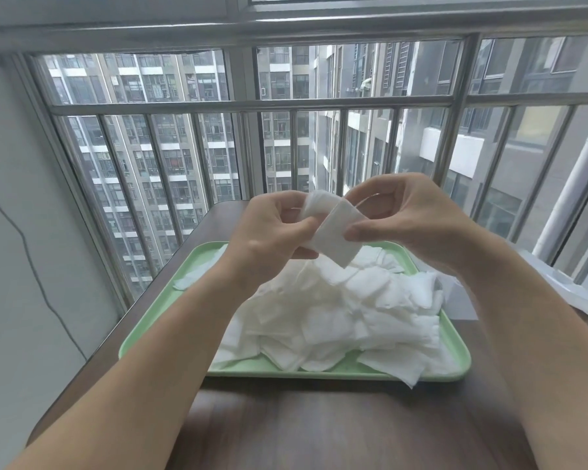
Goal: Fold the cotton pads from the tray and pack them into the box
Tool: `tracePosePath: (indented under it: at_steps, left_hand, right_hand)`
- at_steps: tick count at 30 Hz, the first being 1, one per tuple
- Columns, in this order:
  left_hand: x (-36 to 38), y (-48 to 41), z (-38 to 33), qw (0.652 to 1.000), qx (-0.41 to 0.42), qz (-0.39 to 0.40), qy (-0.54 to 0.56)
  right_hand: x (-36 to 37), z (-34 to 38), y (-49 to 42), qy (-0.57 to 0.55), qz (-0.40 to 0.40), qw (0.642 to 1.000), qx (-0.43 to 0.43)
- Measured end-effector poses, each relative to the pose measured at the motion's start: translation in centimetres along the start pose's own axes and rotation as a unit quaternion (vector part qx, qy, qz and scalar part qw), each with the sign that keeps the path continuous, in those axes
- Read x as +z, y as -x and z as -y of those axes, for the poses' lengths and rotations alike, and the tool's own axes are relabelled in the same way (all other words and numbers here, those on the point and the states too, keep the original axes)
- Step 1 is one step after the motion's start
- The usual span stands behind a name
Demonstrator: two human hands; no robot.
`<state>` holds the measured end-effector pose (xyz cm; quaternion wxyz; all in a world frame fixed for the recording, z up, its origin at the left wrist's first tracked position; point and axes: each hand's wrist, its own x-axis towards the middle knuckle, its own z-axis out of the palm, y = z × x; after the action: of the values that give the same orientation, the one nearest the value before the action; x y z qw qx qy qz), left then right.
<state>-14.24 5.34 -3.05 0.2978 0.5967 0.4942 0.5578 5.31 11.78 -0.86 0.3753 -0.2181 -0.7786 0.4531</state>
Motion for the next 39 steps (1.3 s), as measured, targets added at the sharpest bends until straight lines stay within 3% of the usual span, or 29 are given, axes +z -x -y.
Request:
tracePosePath:
  at_steps: [7, 11, 13, 18, 23, 28, 32, 36, 39]
  left_hand:
    - [0.3, 0.3, -0.4, 0.998, 0.009, 0.047, -0.028]
    - [0.4, 0.3, -0.5, 0.998, -0.005, 0.063, 0.026]
    - [0.5, 0.3, -0.3, 0.998, 0.017, 0.063, 0.01]
    - [-0.2, -0.5, 0.5, 0.998, 0.011, -0.068, 0.008]
    - [-1.3, -1.0, 0.5, 0.986, -0.036, -0.139, 0.081]
    - [-0.9, -1.0, 0.7, 0.987, -0.045, -0.132, 0.079]
    - [-0.8, -0.8, 0.6, 0.99, -0.045, -0.12, 0.064]
    - [-0.7, -0.8, 0.7, 0.989, -0.049, -0.127, 0.052]
    - [-0.7, -0.9, 0.7, 0.987, -0.05, -0.141, 0.05]
  right_hand:
    - [0.2, -0.1, -0.2, 0.054, -0.043, 0.997, 0.02]
    - [0.4, -0.5, -0.4, 0.077, -0.071, 0.994, 0.014]
    - [0.7, -0.8, -0.7, 0.132, -0.093, 0.987, 0.002]
    - [0.6, -1.8, -1.1, 0.175, -0.178, 0.968, 0.01]
    - [0.8, -2.6, -1.1, 0.271, -0.048, 0.961, 0.03]
    - [1.6, -3.6, -1.0, 0.338, -0.005, 0.937, 0.091]
    - [2.1, -3.8, -1.0, 0.353, 0.042, 0.93, 0.09]
    - [2.1, -3.7, -1.1, 0.35, 0.032, 0.934, 0.061]
    - [1.7, -3.0, -1.3, 0.213, -0.038, 0.975, 0.049]
